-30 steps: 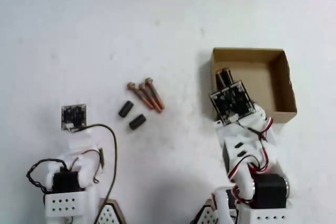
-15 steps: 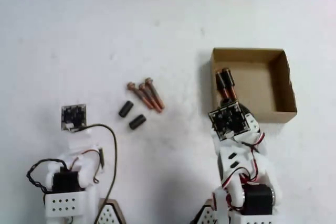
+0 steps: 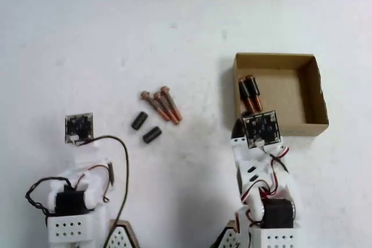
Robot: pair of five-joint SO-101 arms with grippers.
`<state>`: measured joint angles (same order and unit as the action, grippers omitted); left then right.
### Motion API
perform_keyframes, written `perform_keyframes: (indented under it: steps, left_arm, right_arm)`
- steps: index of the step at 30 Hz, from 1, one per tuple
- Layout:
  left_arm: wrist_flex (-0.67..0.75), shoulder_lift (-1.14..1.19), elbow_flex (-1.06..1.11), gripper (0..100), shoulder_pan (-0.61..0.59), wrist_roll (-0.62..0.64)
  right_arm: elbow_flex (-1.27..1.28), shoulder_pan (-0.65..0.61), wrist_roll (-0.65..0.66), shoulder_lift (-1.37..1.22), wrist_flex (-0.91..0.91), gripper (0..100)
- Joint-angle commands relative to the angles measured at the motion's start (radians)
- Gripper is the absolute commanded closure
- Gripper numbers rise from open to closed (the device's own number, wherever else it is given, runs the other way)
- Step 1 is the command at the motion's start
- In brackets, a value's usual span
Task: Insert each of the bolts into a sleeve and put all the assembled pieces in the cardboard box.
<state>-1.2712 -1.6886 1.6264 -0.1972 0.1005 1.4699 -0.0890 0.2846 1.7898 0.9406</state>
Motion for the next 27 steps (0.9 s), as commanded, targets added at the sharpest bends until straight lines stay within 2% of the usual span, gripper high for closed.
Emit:
perform_keyframes:
  steps: [1, 10, 14, 23, 27]
  left_arm:
    - [-0.011, 0.001, -0.086, 98, -0.008, -0.009]
    - [-0.117, 0.005, -0.321, 98, -0.007, -0.009]
    - [-0.153, 0.007, -0.399, 98, 0.044, -0.002]
    - [-0.135, 0.007, -0.422, 98, 0.174, 0.097]
    - [-0.077, 0.021, -0.423, 98, 0.179, 0.1]
  right_arm:
    - [0.037, 0.004, -0.011, 0.01, -0.059, 98.1]
    - [0.117, 0.001, -0.011, 0.01, -0.099, 98.1]
    - [0.135, -0.068, -0.011, 0.01, -0.088, 98.1]
    - [0.175, -0.11, -0.011, 0.01, -0.087, 98.1]
    - [0.187, -0.11, -0.011, 0.01, -0.088, 98.1]
